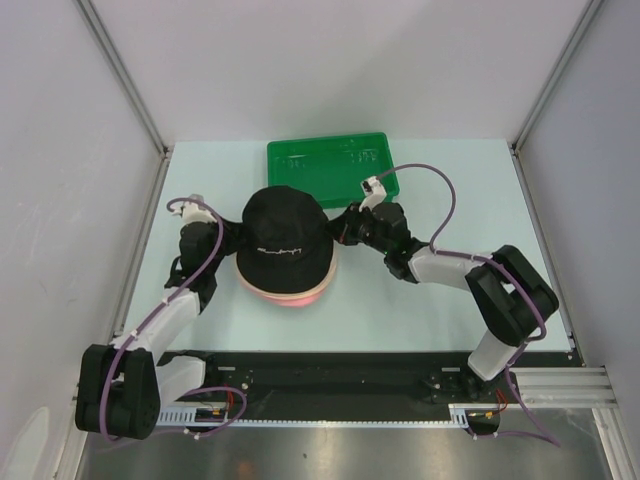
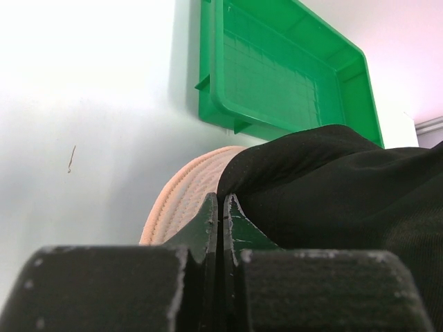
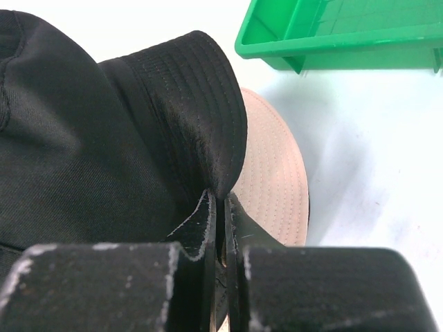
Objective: Stack the hats
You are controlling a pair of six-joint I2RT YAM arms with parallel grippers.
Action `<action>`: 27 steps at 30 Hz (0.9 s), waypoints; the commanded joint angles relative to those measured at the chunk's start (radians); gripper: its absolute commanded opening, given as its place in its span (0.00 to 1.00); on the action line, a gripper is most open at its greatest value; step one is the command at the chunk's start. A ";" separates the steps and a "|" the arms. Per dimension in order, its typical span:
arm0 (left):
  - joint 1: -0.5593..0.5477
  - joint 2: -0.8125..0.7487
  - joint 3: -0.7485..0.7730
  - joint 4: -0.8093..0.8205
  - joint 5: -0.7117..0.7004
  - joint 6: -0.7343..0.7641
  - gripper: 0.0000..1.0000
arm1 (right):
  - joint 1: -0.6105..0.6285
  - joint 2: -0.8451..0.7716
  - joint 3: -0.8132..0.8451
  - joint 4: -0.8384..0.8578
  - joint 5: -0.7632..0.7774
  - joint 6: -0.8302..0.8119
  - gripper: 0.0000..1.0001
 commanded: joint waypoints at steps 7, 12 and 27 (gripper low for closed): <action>0.002 -0.062 -0.072 -0.229 -0.118 0.024 0.00 | 0.063 -0.052 -0.039 -0.583 0.118 -0.108 0.04; 0.002 -0.086 -0.067 -0.239 -0.100 0.005 0.03 | 0.063 -0.160 -0.032 -0.645 0.149 -0.119 0.37; 0.004 -0.201 0.010 -0.388 -0.143 -0.003 0.77 | -0.003 -0.376 -0.013 -0.782 0.213 -0.167 0.79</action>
